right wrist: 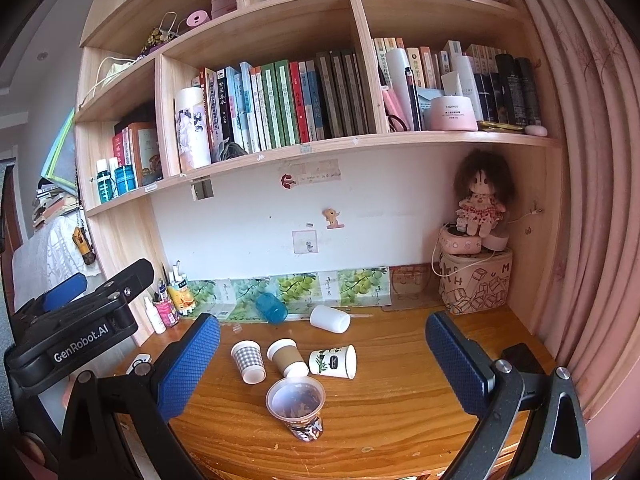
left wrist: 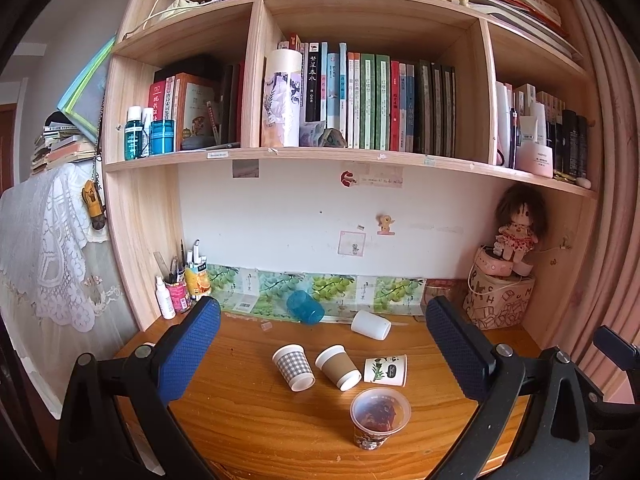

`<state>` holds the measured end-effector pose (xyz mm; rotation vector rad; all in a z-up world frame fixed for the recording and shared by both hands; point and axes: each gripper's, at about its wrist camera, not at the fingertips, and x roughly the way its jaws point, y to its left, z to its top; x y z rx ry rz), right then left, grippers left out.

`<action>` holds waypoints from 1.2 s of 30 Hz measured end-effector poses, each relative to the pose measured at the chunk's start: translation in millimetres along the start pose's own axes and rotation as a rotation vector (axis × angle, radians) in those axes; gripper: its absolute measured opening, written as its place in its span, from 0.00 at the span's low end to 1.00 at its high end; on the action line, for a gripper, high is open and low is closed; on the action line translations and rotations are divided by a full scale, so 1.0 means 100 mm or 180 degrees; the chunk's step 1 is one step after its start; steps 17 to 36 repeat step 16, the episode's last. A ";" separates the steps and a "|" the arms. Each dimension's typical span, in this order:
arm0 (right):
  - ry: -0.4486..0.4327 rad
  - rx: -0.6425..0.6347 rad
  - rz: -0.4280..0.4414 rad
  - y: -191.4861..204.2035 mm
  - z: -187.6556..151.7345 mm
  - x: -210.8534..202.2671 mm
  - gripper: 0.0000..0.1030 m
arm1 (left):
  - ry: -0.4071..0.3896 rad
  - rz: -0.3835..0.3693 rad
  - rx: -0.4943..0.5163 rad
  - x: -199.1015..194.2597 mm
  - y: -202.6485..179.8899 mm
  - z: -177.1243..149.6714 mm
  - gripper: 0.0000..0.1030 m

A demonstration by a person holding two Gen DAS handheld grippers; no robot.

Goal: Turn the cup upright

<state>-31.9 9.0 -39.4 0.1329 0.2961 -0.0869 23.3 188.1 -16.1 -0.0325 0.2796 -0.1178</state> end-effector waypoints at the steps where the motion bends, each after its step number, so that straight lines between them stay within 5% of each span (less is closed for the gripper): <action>1: -0.0001 0.0005 0.0005 0.00 0.00 0.00 1.00 | 0.0007 -0.0001 0.0003 0.00 0.00 0.00 1.00; 16: 0.0111 0.0192 0.0289 -0.06 -0.03 0.16 1.00 | 0.0072 0.0115 0.0215 0.01 -0.08 0.06 1.00; 36: 0.0111 0.0192 0.0289 -0.06 -0.03 0.16 1.00 | 0.0072 0.0115 0.0215 0.01 -0.08 0.06 1.00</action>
